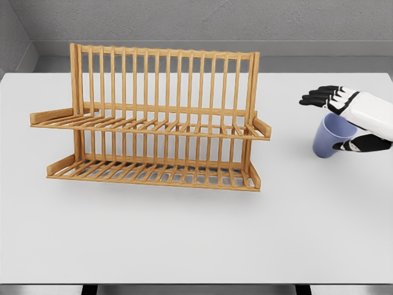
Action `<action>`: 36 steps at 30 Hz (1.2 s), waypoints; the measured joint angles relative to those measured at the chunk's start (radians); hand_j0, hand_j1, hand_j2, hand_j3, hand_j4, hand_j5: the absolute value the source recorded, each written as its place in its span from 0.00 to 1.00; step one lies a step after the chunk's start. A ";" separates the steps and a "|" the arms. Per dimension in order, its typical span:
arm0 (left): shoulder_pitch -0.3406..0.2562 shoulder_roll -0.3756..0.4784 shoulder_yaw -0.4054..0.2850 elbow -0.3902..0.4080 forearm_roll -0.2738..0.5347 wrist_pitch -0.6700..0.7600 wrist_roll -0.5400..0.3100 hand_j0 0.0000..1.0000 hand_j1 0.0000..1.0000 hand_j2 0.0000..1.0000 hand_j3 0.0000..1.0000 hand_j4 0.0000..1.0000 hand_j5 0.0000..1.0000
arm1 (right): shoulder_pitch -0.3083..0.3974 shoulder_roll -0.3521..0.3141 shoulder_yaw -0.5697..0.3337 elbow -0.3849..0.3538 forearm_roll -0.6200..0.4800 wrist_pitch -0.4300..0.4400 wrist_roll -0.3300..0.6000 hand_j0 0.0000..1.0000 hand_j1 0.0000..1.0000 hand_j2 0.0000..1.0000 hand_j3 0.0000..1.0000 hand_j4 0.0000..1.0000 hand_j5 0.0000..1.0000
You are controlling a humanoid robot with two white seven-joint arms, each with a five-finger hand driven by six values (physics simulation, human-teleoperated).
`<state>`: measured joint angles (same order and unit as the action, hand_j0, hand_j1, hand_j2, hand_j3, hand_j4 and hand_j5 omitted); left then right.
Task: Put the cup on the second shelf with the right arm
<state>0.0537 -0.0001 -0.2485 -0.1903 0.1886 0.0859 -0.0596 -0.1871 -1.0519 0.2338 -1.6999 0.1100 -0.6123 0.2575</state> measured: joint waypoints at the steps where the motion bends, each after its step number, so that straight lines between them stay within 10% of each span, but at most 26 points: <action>1: 0.000 0.000 0.000 0.000 0.000 0.000 0.000 1.00 1.00 1.00 1.00 1.00 1.00 | 0.000 0.000 -0.001 0.002 0.000 0.000 -0.001 1.00 1.00 1.00 1.00 1.00 1.00; 7: 0.000 0.000 0.000 0.000 0.000 0.000 0.000 1.00 1.00 1.00 1.00 1.00 1.00 | 0.041 -0.044 -0.044 0.060 -0.006 0.000 0.001 1.00 1.00 1.00 1.00 1.00 1.00; 11: 0.000 0.000 0.000 0.000 0.000 0.000 0.000 1.00 1.00 1.00 1.00 1.00 1.00 | 0.041 -0.103 -0.101 0.137 -0.010 0.000 0.197 1.00 1.00 1.00 1.00 1.00 1.00; 18: 0.000 0.000 0.000 0.000 0.000 0.000 0.000 1.00 1.00 1.00 1.00 1.00 1.00 | -0.106 -0.092 -0.164 0.166 -0.018 0.000 0.338 1.00 1.00 1.00 1.00 1.00 1.00; 21: 0.000 0.000 0.000 0.000 0.000 0.000 0.000 1.00 1.00 1.00 1.00 1.00 1.00 | -0.307 -0.051 -0.029 0.206 -0.019 0.002 0.348 1.00 1.00 1.00 1.00 1.00 1.00; 36: 0.000 0.000 0.000 0.000 0.000 0.000 0.000 1.00 1.00 1.00 1.00 1.00 1.00 | -0.416 0.029 0.281 0.382 0.002 -0.001 0.354 1.00 1.00 1.00 1.00 1.00 1.00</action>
<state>0.0537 -0.0001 -0.2485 -0.1902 0.1886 0.0859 -0.0596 -0.6029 -1.0225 0.5145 -1.3176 0.1117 -0.6132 0.6112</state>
